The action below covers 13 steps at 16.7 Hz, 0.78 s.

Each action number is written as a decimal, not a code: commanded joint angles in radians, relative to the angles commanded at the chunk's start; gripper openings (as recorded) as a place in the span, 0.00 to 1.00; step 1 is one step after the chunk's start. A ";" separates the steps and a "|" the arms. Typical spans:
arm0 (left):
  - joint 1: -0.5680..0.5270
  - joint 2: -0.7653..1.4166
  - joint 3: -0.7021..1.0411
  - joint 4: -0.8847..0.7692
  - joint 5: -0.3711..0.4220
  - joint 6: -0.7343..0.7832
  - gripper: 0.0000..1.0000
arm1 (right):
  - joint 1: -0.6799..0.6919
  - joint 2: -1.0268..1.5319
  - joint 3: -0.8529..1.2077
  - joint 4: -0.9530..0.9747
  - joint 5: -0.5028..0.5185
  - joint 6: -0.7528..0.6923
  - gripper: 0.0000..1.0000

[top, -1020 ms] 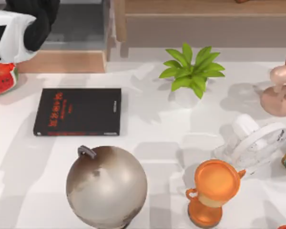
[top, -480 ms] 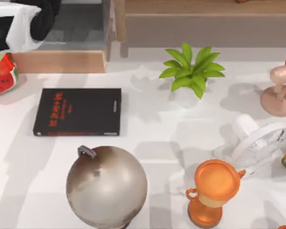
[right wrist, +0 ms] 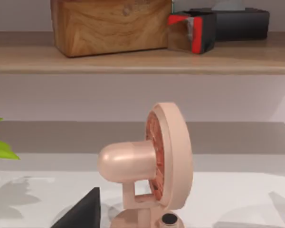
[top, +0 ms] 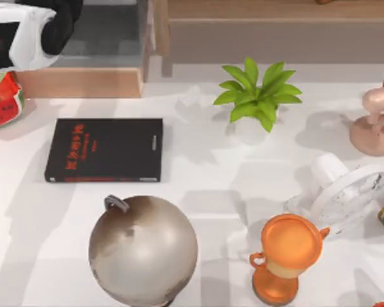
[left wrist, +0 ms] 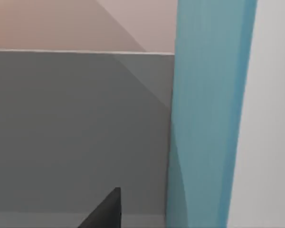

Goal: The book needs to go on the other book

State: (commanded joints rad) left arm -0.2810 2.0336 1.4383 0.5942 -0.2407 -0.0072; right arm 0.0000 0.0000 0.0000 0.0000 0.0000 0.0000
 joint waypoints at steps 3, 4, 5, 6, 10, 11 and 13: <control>0.000 0.000 0.000 0.000 0.000 0.000 0.47 | 0.000 0.000 0.000 0.000 0.000 0.000 1.00; 0.000 0.000 0.000 0.000 0.000 0.000 0.40 | 0.000 0.000 0.000 0.000 0.000 0.000 1.00; 0.000 0.000 0.000 0.000 0.000 0.000 0.32 | 0.000 0.000 0.000 0.000 0.000 0.000 1.00; 0.000 0.000 0.000 0.000 0.000 0.000 0.25 | 0.000 0.000 0.000 0.000 0.000 0.000 1.00; 0.000 0.000 0.000 0.000 0.000 0.000 0.00 | 0.000 0.000 0.000 0.000 0.000 0.000 1.00; 0.000 0.000 0.000 0.000 0.000 0.000 0.00 | 0.000 0.000 0.000 0.000 0.000 0.000 1.00; 0.000 0.000 0.000 0.000 0.000 0.000 0.00 | 0.000 0.000 0.000 0.000 0.000 0.000 1.00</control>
State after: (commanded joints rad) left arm -0.2810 2.0336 1.4383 0.5942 -0.2407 -0.0072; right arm 0.0000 0.0000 0.0000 0.0000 0.0000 0.0000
